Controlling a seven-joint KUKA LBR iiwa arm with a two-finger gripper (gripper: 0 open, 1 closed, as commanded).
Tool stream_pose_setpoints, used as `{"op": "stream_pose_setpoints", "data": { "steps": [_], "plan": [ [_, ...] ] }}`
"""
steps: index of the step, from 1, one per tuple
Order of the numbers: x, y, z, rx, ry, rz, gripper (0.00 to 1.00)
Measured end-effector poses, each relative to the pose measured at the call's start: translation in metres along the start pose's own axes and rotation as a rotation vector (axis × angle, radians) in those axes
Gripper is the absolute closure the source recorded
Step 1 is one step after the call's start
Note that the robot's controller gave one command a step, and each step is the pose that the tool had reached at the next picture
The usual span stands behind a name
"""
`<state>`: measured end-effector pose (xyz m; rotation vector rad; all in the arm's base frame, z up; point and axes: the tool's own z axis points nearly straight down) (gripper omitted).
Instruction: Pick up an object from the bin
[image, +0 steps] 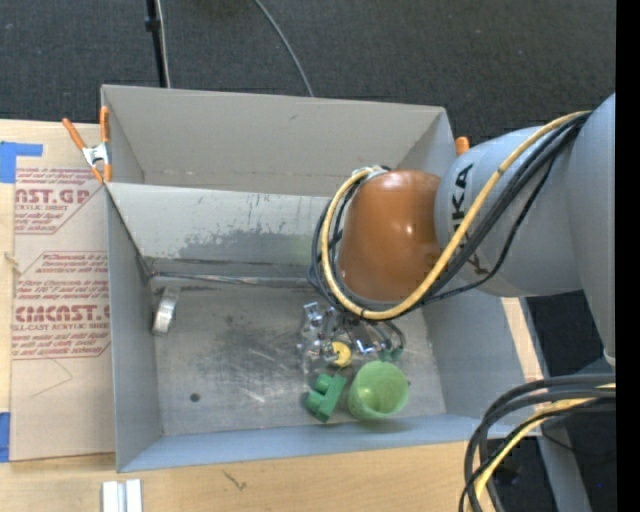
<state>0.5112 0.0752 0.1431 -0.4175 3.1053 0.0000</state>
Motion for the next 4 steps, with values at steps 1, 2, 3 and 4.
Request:
{"op": "stream_pose_setpoints", "data": {
  "steps": [1,2,3,4],
  "plan": [
    [0.037,-0.041,-0.065,-0.001,0.004,-0.434,1.00],
    [0.037,-0.039,-0.063,-0.004,0.006,-0.435,0.00],
    [0.014,-0.082,0.055,-0.002,-0.005,-0.524,0.00],
    [0.013,-0.083,0.055,-0.001,-0.005,-0.523,1.00]
  ]
}}
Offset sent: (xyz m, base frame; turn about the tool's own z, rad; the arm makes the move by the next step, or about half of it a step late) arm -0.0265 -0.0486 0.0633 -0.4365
